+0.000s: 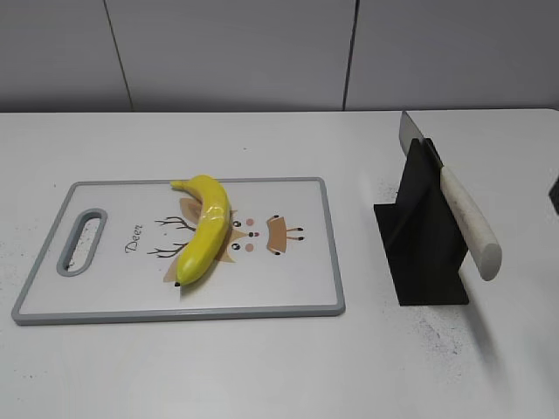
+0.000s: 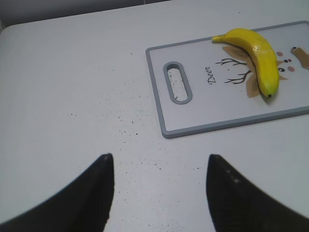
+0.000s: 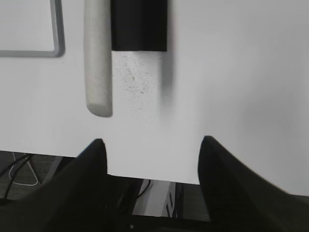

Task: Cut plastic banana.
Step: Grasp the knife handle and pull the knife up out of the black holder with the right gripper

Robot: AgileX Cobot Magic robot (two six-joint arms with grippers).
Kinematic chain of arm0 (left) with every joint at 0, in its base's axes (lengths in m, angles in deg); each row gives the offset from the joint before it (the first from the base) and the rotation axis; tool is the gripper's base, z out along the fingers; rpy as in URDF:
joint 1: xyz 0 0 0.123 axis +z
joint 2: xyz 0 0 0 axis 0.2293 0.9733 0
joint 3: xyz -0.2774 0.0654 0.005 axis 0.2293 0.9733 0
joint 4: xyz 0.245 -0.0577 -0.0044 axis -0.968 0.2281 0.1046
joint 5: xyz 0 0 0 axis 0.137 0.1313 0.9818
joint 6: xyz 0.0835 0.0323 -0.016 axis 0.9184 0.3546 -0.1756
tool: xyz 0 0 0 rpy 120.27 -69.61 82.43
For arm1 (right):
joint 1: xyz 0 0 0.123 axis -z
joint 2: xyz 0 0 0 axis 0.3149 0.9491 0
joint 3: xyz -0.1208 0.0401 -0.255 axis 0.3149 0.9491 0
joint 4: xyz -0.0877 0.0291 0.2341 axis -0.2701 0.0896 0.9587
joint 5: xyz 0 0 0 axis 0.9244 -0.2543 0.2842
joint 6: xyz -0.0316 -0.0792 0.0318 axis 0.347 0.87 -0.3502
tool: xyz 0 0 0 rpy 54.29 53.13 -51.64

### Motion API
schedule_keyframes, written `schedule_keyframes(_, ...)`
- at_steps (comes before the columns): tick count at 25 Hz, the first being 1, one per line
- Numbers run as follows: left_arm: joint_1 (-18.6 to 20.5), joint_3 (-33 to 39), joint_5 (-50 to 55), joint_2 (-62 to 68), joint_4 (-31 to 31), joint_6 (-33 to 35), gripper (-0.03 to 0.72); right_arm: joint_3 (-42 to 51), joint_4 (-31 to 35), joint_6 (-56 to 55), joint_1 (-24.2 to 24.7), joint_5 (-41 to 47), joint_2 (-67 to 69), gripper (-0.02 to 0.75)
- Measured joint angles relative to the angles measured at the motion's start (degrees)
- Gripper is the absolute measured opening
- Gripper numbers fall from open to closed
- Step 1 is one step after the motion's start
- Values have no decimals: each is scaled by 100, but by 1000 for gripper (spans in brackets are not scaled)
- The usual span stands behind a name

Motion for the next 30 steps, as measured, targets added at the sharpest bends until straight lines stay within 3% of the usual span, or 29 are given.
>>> schedule_keyframes(4,0,0,0,0,0,-9,585,-432,130,0,-194,-5,612,453)
schedule_keyframes(12,0,0,0,0,0,-16,585,-583,-99,-408,-1039,-5,1628,452)
schedule_keyframes(21,0,0,0,0,0,-16,585,-583,-277,-708,-1170,-274,2363,437)
schedule_keyframes(28,0,0,0,0,0,-16,584,-588,-271,-892,-1170,-303,2545,345)
schedule_keyframes(30,0,0,0,0,0,-16,584,-588,-260,-896,-1170,-282,2551,223)
